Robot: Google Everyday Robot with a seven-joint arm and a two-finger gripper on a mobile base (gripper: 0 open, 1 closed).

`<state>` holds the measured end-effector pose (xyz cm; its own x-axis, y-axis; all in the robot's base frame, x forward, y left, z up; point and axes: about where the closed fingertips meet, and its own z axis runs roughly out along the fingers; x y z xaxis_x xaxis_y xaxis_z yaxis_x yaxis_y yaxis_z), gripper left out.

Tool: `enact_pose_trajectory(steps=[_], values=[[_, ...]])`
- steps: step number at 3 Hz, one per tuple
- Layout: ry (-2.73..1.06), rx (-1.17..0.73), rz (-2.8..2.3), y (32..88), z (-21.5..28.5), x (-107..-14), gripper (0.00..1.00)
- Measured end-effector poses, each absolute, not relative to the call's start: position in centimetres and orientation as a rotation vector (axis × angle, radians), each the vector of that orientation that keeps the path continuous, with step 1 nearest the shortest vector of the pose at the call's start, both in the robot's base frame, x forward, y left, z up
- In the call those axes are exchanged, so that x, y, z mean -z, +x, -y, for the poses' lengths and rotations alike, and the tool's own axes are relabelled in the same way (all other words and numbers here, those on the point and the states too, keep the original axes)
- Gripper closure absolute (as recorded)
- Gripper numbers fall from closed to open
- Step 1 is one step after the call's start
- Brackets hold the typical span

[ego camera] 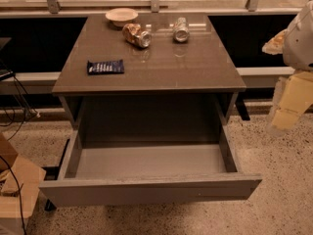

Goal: Place rxbar blueberry into top drawer

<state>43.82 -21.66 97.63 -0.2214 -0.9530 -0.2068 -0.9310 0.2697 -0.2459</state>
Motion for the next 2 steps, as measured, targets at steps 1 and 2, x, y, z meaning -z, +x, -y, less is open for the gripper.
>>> enact_pose_trajectory(steps=[1, 2], values=[[-1.725, 0.098, -2.231, 43.8, 21.6, -97.6, 0.00], [-1.739, 0.024, -2.147, 46.3, 18.5, -96.7, 0.00]])
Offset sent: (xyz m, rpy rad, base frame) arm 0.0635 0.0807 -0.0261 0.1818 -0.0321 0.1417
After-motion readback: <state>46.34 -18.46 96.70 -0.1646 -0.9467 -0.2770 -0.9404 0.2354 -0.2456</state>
